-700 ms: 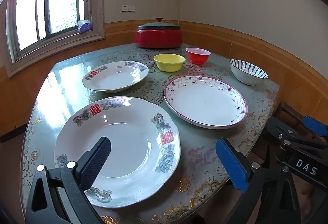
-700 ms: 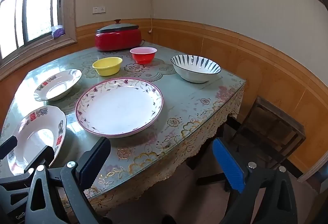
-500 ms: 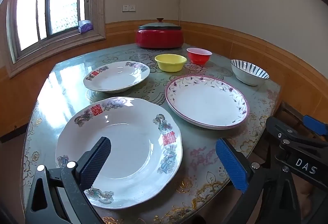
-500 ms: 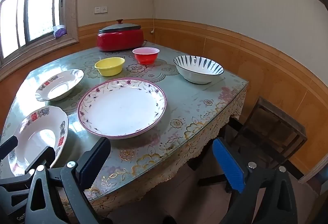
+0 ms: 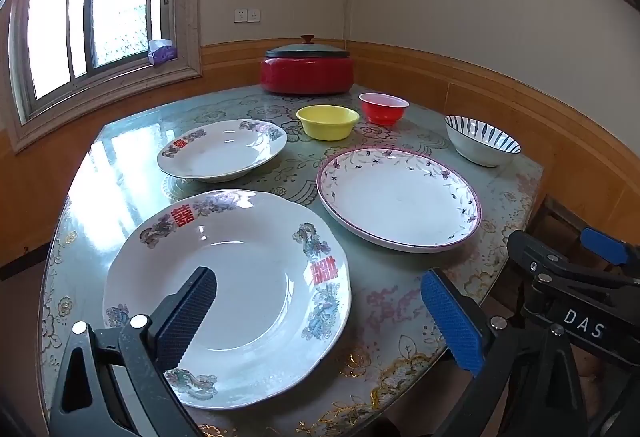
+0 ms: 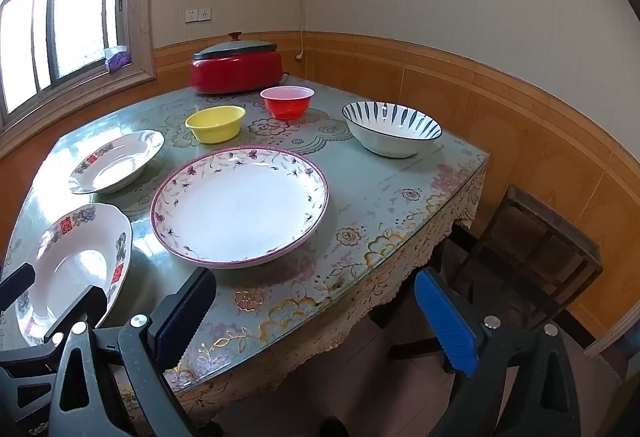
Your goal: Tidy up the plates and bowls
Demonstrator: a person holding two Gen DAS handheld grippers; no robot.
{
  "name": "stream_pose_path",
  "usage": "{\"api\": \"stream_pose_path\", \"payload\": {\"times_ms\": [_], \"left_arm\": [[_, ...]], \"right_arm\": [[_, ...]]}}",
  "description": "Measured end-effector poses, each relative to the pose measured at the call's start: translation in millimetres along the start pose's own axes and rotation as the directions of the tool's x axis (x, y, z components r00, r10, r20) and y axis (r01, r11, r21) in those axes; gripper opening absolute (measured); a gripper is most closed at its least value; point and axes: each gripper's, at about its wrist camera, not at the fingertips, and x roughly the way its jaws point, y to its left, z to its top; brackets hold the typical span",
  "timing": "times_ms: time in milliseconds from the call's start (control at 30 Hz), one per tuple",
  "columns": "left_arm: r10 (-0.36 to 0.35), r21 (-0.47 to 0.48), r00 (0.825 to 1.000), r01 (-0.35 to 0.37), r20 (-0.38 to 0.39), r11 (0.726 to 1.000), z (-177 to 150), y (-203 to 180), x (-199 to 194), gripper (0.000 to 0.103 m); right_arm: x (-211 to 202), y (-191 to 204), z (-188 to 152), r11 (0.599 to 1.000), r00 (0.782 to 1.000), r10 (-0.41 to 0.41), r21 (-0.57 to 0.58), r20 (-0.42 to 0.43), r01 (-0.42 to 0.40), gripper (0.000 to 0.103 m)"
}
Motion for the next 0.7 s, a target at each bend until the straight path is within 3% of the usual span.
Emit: {"api": "stream_pose_path", "payload": {"times_ms": [700], "left_arm": [[-0.011, 0.004, 1.0, 0.011, -0.004, 1.0, -0.1, -5.2, 3.3, 0.103]], "right_arm": [[2.1, -2.8, -0.9, 1.0, 1.0, -0.006, -0.001, -0.008, 0.006, 0.102]]}}
